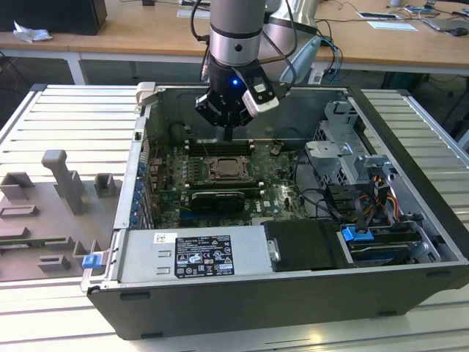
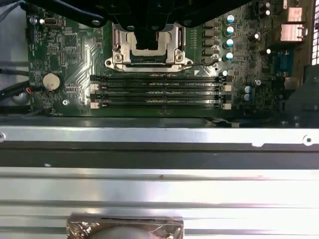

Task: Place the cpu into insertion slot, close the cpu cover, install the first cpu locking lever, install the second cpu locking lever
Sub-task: 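Install the first cpu locking lever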

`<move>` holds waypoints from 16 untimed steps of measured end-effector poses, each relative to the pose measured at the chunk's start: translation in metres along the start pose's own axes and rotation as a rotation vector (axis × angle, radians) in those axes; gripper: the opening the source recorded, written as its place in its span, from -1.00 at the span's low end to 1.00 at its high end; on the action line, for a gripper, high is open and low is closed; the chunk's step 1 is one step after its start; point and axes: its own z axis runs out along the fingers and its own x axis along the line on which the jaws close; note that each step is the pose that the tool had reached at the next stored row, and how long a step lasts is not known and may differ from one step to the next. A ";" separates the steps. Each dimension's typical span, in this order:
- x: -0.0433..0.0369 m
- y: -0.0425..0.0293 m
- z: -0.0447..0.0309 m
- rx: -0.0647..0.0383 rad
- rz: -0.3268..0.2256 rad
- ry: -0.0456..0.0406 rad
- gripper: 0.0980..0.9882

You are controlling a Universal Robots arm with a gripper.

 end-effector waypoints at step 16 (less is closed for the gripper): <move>0.0489 -0.0011 0.0064 -0.015 -0.032 -0.0020 -0.98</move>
